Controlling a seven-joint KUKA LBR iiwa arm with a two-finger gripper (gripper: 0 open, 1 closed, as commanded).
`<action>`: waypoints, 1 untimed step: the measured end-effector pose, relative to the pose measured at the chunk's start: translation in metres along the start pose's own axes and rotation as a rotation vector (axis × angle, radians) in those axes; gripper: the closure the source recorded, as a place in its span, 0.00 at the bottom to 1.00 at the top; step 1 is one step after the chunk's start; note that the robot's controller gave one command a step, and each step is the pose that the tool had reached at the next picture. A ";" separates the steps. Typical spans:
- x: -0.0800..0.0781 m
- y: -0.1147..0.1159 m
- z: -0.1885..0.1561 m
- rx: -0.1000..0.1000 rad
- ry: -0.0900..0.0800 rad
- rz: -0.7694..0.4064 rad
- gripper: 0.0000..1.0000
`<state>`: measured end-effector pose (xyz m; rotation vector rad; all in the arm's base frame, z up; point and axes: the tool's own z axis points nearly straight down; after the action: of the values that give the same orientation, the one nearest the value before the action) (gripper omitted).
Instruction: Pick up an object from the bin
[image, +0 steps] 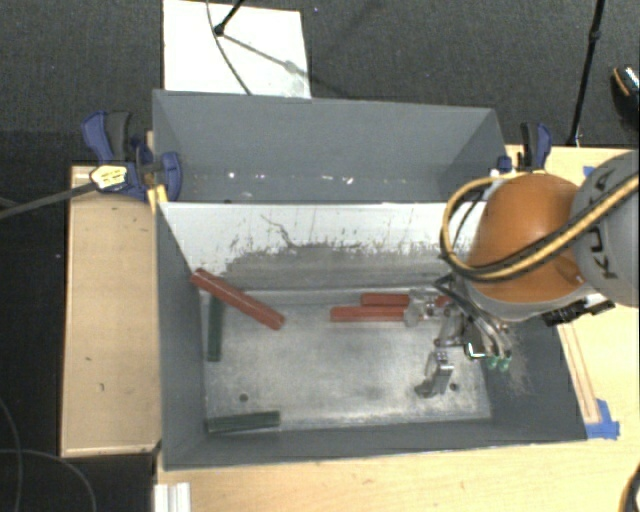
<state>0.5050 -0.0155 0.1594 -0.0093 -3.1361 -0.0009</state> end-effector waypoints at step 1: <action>-0.070 0.004 -0.011 0.000 -0.014 0.015 0.00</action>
Offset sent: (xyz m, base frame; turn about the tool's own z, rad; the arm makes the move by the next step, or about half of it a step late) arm 0.0665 0.0031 0.0088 0.0170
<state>0.5749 -0.0120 0.1698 -0.0337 -3.1496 -0.0011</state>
